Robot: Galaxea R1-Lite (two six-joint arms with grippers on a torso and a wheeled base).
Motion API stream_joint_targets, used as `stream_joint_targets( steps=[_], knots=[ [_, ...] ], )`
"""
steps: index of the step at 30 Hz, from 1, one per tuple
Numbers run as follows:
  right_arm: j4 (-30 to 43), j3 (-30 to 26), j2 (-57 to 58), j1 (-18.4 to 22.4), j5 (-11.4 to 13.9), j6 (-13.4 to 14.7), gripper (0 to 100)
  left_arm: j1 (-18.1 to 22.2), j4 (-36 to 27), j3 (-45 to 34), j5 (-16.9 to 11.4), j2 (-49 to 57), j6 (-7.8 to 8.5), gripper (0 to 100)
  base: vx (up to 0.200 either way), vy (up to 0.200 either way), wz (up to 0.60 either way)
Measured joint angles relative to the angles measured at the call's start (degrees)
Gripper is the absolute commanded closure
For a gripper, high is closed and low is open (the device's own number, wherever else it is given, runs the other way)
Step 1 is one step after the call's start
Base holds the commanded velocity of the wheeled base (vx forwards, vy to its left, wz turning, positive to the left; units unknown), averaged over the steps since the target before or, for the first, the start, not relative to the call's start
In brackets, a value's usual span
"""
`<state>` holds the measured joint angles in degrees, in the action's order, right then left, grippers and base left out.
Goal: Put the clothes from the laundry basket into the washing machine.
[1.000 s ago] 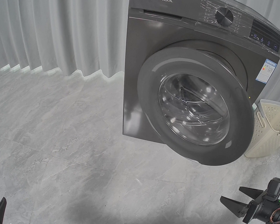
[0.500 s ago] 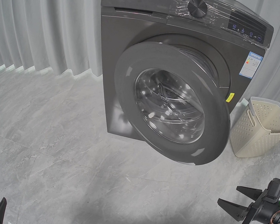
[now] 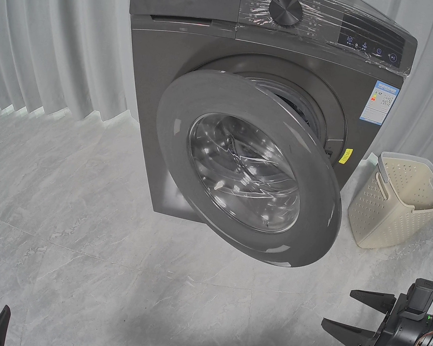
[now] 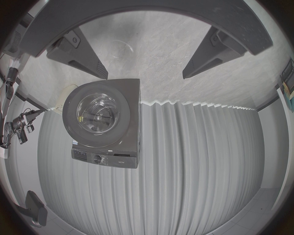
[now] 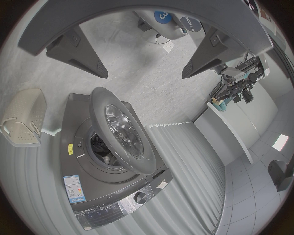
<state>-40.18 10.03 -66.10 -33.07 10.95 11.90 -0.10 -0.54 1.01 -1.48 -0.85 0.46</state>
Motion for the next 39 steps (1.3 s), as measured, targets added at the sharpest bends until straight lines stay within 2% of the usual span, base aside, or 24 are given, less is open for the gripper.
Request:
stream_joint_targets(
  steps=[6, 17, 21, 27, 30, 34, 39],
  knots=[
    [-0.2, 1.4, -1.5, -0.5, 0.7, 0.3, 0, 0.0, 0.0, 0.0, 0.0, 0.0, -0.02, 0, 0.200, 0.000, 0.00],
    [-7.1, 4.9, -7.5, 0.1, 0.4, 0.2, 0, 0.0, 0.0, 0.0, 0.0, 0.0, -0.02, 0, 0.000, 0.000, 0.00],
    [-7.9, 6.0, -8.7, 2.9, -0.1, -0.2, 0, 0.0, 0.0, 0.0, 0.0, 0.0, -0.02, 0, 0.000, 0.000, 0.00],
    [-8.2, 8.4, -9.4, 9.9, -1.2, -0.8, 0, 0.0, 0.0, 0.0, 0.0, 0.0, -0.02, 0, 0.000, 0.000, 0.00],
    [-8.1, 8.7, -9.4, 11.8, -1.9, -1.0, 0, 0.0, 0.0, 0.0, 0.0, 0.0, -0.04, 0, 0.000, -0.200, 0.00],
    [-8.0, 6.4, -9.1, 10.9, -2.8, -2.2, 0, 0.1, 0.0, 0.0, 0.0, -0.1, -0.06, 0, 0.000, -0.200, 0.00],
    [-8.1, 3.5, -8.5, 6.7, -2.8, -2.4, 0, 0.1, 0.0, 0.0, 0.1, -0.1, -0.11, 0, 0.000, -0.200, 0.00]
  ],
)
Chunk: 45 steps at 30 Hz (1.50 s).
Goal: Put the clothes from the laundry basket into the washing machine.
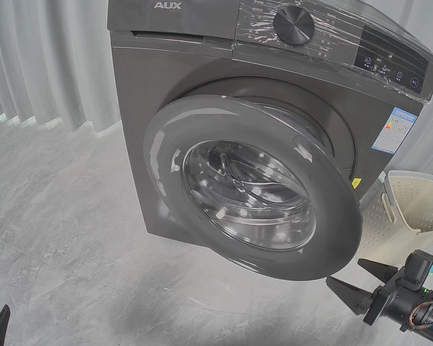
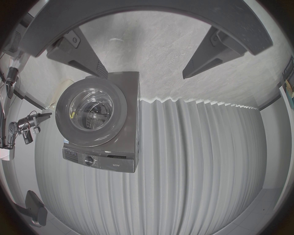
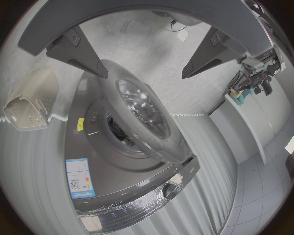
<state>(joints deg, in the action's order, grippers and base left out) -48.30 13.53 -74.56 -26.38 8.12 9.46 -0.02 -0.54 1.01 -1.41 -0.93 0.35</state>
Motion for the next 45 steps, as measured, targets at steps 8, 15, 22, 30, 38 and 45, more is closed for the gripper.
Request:
stream_joint_targets(
  steps=[8, 15, 22, 30, 38, 45],
  knots=[
    [-0.6, -2.4, 1.4, -8.6, 3.0, 1.2, 0, 0.0, 0.0, 0.0, 0.0, 0.0, 0.05, 0, 0.050, 0.000, 0.00],
    [-7.8, -2.3, -0.3, -12.8, 4.3, 3.8, 0, 0.0, 0.0, 0.0, -0.1, 0.0, 0.09, 0, 0.200, 0.000, 0.00],
    [-10.3, -0.5, -4.3, -14.3, 4.2, 4.5, 0, -0.1, 0.0, 0.0, -0.1, 0.0, 0.09, 0, 0.200, 0.000, 0.00],
    [-10.8, 3.3, -7.8, -11.6, 1.3, 3.6, 0, 0.0, 0.0, 0.0, -0.1, 0.0, 0.09, 0, 0.050, 0.000, 0.00],
    [-12.7, 4.8, -8.6, -5.0, -1.1, 0.9, 0, 0.0, 0.0, 0.0, -0.1, 0.0, 0.13, 0, 0.000, 0.000, 0.00],
    [-13.0, -0.2, -8.4, -6.6, -1.6, -2.2, 0, 0.0, 0.0, 0.0, -0.1, 0.0, 0.22, 0, 0.086, 0.000, 0.00]
  ],
)
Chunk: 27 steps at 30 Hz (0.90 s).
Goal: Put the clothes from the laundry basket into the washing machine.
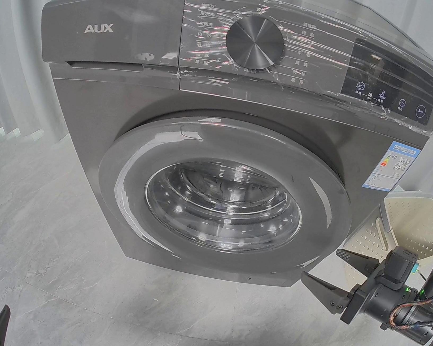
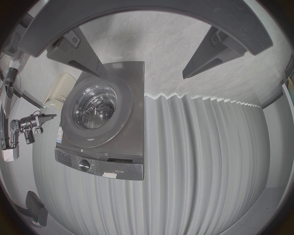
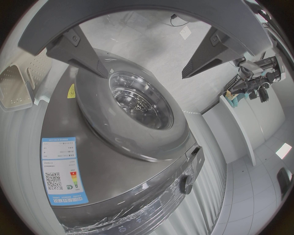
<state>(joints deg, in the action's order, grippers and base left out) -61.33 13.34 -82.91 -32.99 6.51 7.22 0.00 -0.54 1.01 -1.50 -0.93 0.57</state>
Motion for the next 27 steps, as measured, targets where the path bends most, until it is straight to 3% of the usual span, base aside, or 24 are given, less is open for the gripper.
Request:
stream_joint_targets(
  steps=[3, 8, 17, 27],
  knots=[
    [-1.0, 0.4, -0.2, -0.6, -3.0, 0.1, 0, 0.0, 0.0, 0.0, 0.0, 0.0, 0.02, 0, 0.200, 0.000, 0.00],
    [-2.9, 3.6, -1.2, -1.0, -7.8, 1.0, 0, 0.0, 0.0, 0.0, 0.0, 0.0, 0.05, 0, 0.000, 0.000, 0.00],
    [-2.8, 8.9, -2.4, 0.3, -7.9, 2.1, 0, 0.0, 0.0, 0.0, 0.0, 0.0, 0.05, 0, 0.000, 0.000, 0.00],
    [-5.2, 7.7, -1.8, 0.3, -9.4, 2.3, 0, -0.1, 0.0, 0.0, 0.0, 0.0, 0.02, 0, 0.000, 0.000, 0.00]
  ],
)
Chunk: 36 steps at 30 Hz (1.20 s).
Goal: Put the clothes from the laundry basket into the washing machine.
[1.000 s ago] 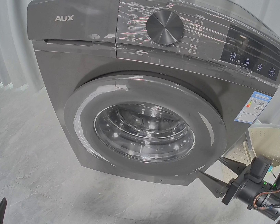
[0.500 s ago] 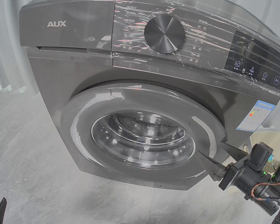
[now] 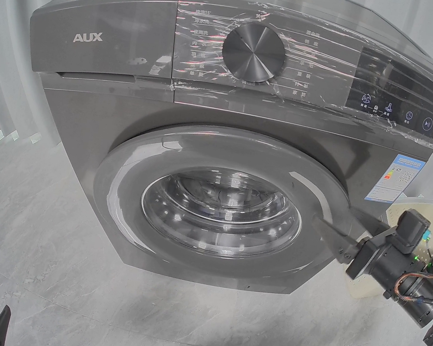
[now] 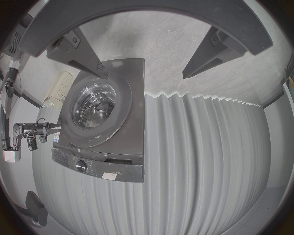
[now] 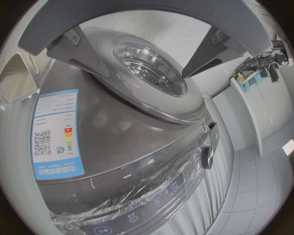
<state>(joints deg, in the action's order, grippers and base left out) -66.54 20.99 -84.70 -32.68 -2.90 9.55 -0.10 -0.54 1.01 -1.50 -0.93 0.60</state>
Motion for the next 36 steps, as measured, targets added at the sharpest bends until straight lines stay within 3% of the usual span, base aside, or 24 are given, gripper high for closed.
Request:
stream_joint_targets(
  steps=[8, 13, 17, 26, 32, 36],
  knots=[
    [0.6, -10.7, 8.9, -2.6, 3.7, -0.8, 0, 0.1, 0.0, 0.0, 0.0, 0.0, -0.09, 0, 0.000, 0.000, 0.00],
    [4.6, -17.9, 19.3, -0.5, 4.7, -1.5, 0, 0.0, 0.0, 0.0, 0.0, 0.0, -0.13, 0, 0.000, 0.000, 0.00],
    [11.5, -19.5, 29.1, 3.3, 5.2, -2.5, 0, 0.0, 0.0, 0.0, 0.0, 0.0, -0.17, 0, 0.000, 0.000, 0.00],
    [34.5, -20.0, 53.1, 13.7, 6.0, -5.2, 0, -0.1, -0.1, 0.0, 0.0, 0.0, -0.22, 0, 0.000, 0.000, 0.00],
    [46.8, -20.0, 66.8, 18.2, 6.1, -5.9, 0, -0.1, -0.1, 0.0, 0.0, 0.0, -0.24, 0, 0.000, 0.000, 0.00],
    [52.6, -20.0, 73.6, 20.1, 3.8, -5.8, 0, -0.1, -0.1, 0.0, 0.0, 0.0, -0.24, 0, 0.000, 0.000, 0.00]
  ],
)
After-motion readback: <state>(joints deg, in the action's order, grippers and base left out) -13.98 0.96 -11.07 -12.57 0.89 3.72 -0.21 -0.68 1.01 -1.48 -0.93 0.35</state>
